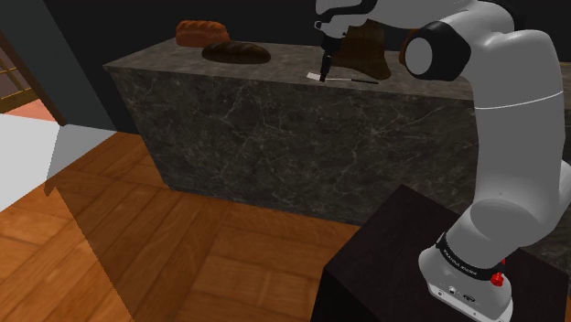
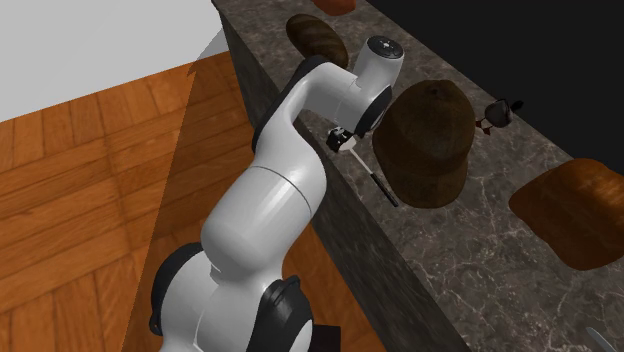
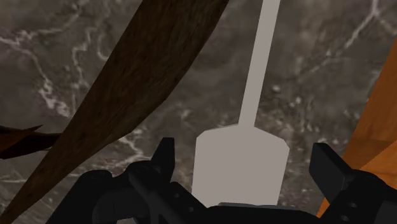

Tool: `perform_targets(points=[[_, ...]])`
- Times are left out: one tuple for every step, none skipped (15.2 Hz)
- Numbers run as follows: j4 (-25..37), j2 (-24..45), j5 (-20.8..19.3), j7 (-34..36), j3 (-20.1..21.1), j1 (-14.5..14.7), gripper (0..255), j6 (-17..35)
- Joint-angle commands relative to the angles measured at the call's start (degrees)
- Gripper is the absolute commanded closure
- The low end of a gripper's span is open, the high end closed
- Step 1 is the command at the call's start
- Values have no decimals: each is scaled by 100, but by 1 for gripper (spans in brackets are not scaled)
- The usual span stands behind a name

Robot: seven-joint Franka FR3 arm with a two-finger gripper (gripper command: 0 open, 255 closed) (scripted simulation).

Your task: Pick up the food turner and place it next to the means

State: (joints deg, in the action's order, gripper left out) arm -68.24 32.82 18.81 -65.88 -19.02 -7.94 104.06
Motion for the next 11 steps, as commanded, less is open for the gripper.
perform_targets(points=[[-3,0,0,0,0,0,0,3],[-3,0,0,0,0,0,0,3],[-3,0,0,0,0,0,0,3],[-2,0,0,0,0,0,255,2],[-2,0,0,0,0,0,255,2],[2,3,0,1,0,0,255,1],[4,3,0,1,0,0,255,0],[1,2,0,2,0,1,255,1],[-2,0,0,2,0,2,255,3],[-4,-1,-1,2,0,2,255,3],[-4,-1,-1,1,0,2,255,3]])
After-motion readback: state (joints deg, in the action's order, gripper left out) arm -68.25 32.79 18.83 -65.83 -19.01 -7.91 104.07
